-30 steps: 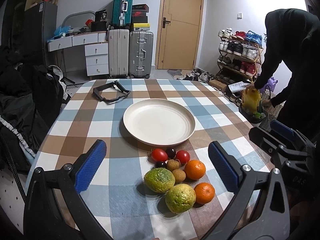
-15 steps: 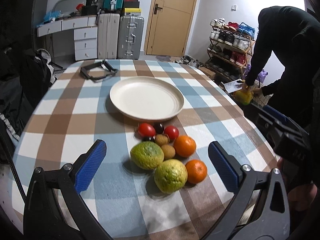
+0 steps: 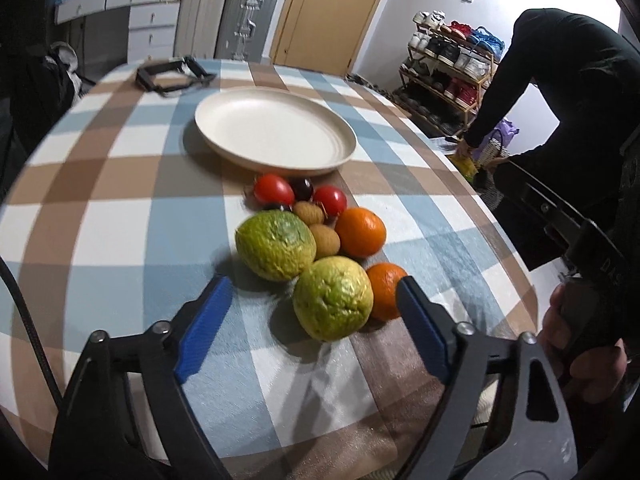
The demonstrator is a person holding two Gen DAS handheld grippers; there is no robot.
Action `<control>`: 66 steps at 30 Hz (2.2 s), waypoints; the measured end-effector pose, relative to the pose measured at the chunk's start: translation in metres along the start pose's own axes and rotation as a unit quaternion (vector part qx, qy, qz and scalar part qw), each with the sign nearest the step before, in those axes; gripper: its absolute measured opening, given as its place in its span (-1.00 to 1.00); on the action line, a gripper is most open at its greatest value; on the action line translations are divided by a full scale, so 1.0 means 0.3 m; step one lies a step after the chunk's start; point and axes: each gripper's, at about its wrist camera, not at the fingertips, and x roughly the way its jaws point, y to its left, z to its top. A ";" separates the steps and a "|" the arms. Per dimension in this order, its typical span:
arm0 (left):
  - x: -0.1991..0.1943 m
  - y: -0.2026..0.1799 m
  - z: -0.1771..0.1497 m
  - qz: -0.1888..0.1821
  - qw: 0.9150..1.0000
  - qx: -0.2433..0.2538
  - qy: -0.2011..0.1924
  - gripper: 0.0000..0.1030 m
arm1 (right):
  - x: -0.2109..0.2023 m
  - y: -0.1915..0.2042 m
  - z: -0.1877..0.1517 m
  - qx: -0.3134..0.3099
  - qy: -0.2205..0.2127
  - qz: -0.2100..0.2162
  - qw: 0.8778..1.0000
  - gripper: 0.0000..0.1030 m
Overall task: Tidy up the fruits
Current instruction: 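Grasp the green pomelo with the left gripper while the right gripper grasps an orange, then carry the pomelo and orange onto the cream plate and open both grippers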
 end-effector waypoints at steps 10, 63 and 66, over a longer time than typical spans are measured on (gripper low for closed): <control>0.076 0.051 -0.014 -0.084 0.994 -0.059 0.044 -0.13 | 0.012 -0.003 -0.016 0.001 0.007 0.000 1.000 1.00; -0.081 0.199 0.044 -0.124 0.987 -0.105 -0.017 -0.15 | 0.211 0.155 -0.222 -0.024 0.179 0.153 0.972 -0.19; -0.090 0.212 0.071 -0.125 0.986 -0.111 -0.027 -0.15 | 0.190 0.136 -0.212 -0.015 0.164 0.156 0.974 -0.20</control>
